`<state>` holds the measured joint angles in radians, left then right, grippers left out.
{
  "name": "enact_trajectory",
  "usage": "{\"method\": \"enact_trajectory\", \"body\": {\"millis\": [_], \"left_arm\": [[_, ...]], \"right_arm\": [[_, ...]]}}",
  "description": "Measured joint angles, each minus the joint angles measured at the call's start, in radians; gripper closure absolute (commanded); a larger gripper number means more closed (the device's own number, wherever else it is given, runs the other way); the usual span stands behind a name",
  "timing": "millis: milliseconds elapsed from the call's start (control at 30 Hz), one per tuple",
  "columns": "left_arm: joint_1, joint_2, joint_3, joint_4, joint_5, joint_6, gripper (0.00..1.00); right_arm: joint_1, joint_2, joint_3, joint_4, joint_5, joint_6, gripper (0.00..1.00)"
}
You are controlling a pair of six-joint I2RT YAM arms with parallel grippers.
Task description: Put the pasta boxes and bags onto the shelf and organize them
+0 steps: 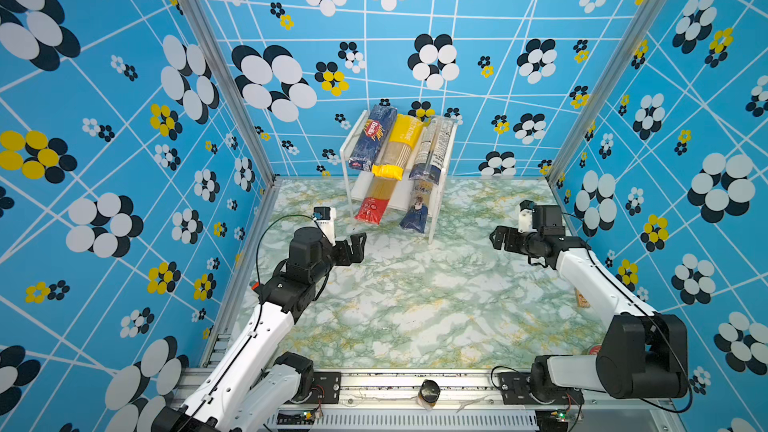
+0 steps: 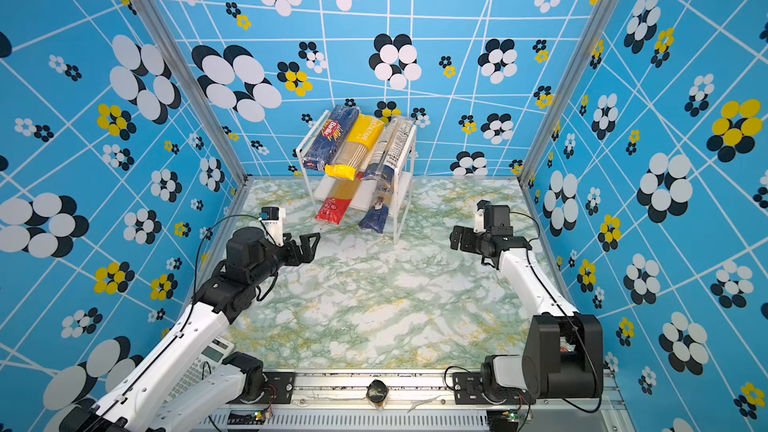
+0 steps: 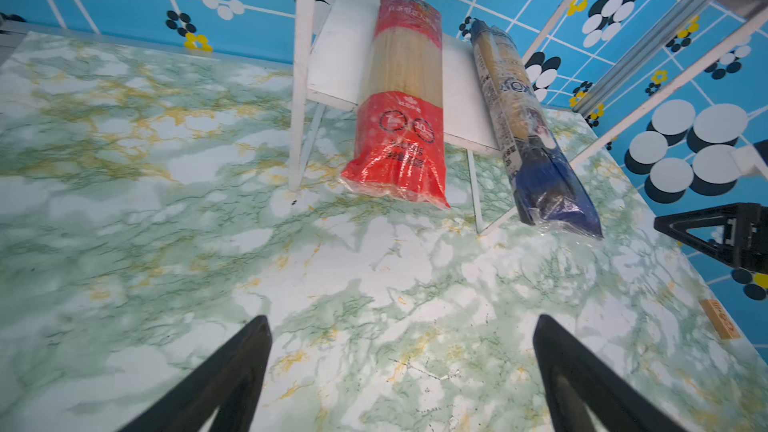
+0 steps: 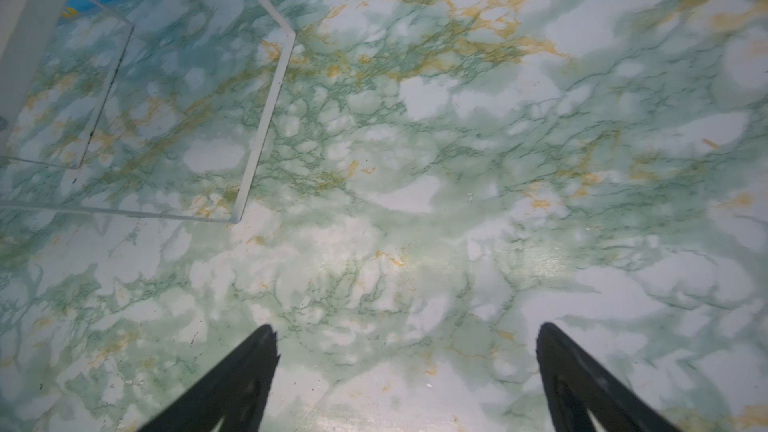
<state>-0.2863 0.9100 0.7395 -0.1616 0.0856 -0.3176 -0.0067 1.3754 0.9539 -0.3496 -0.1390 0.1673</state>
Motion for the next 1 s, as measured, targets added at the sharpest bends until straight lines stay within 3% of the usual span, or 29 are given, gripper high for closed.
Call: {"method": "enact_trajectory", "body": {"millis": [200,500,1000], "left_arm": [[0.074,-0.005,-0.064,0.045,-0.024,0.093,0.01],[0.247,-0.002,-0.227,0.258,0.012,0.15,0.01],[0.313,0.049,-0.404,0.566,0.01,0.223,0.01]], "right_arm": [[-0.047,0.059,0.002,0.073,0.051,-0.052,0.01],[-0.048,0.093,-0.118,0.314,0.099,-0.125,0.01],[-0.087,0.161,-0.282,0.639,0.141,-0.126,0.01]]}}
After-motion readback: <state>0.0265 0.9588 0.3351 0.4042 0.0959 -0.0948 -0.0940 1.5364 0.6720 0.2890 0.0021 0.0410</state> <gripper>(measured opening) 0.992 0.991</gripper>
